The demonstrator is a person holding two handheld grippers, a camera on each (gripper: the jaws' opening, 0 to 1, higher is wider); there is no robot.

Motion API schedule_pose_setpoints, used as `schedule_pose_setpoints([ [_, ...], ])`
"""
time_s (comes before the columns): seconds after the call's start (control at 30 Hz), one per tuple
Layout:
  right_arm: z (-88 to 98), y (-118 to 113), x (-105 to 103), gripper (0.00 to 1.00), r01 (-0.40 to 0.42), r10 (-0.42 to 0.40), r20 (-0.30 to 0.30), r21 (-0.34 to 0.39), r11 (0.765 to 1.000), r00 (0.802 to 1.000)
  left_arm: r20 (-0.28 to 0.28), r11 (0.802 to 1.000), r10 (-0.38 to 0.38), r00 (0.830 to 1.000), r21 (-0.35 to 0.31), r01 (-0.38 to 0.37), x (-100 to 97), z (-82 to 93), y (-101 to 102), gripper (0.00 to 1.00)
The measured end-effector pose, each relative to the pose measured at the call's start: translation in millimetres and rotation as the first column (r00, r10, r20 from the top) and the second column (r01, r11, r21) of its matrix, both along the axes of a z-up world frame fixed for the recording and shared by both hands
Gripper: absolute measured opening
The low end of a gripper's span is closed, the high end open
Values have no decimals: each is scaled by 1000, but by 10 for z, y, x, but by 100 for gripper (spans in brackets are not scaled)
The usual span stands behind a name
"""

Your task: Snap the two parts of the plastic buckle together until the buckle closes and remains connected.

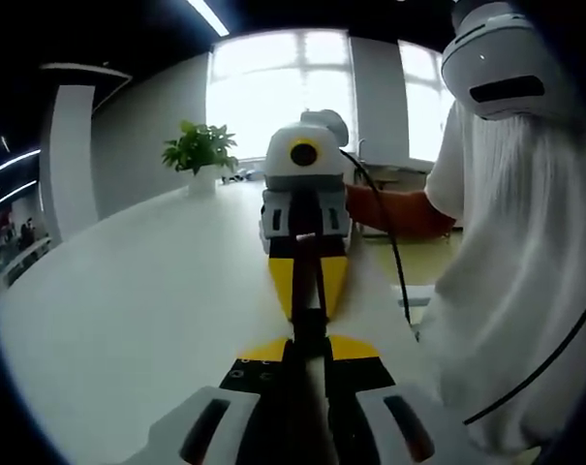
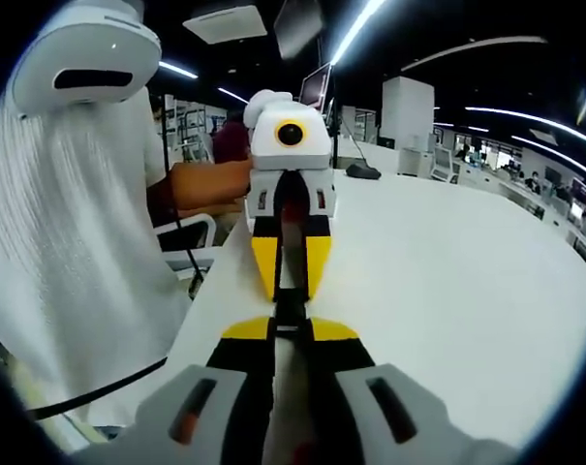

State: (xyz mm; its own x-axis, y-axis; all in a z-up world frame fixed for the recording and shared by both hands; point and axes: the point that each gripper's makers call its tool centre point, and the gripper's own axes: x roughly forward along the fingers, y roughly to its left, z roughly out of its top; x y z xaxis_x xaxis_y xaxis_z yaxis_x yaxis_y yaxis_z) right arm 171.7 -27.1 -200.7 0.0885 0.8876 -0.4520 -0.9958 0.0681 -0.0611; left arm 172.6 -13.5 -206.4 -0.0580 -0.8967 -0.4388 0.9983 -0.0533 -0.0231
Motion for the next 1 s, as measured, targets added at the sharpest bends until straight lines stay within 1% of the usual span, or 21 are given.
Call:
schedule_pose_setpoints([
  [0.17,-1,20,-29,11,-2,2,-3,3,1000,1000,-8,1000,7,1000,-1,-7,-9,0,-6,11],
  [0.4,3,61,-78,11,-4,4,-4,7,1000,1000,8,1000,0,1000,-1,0,-22,6,-13,11],
  [0.7,-2,54,-61,11,-2,2,-7,15,1000,1000,-11,1000,5,1000,-4,-5,-6,4,-4,12],
  [0.73,-1,34,-26,12,-2,2,-9,16,1000,1000,-10,1000,5,1000,-5,-5,-5,4,-4,13],
  [0.8,-1,31,-16,12,-3,3,-9,17,1000,1000,-8,1000,7,1000,-7,-7,1,5,-9,18],
  [0.83,-1,31,-16,12,-3,3,-10,17,1000,1000,-20,1000,5,1000,-6,-5,-12,2,-11,20],
  [1.0,-2,30,-17,12,-4,4,-12,18,1000,1000,-23,1000,5,1000,-11,-6,-18,-2,-17,22],
])
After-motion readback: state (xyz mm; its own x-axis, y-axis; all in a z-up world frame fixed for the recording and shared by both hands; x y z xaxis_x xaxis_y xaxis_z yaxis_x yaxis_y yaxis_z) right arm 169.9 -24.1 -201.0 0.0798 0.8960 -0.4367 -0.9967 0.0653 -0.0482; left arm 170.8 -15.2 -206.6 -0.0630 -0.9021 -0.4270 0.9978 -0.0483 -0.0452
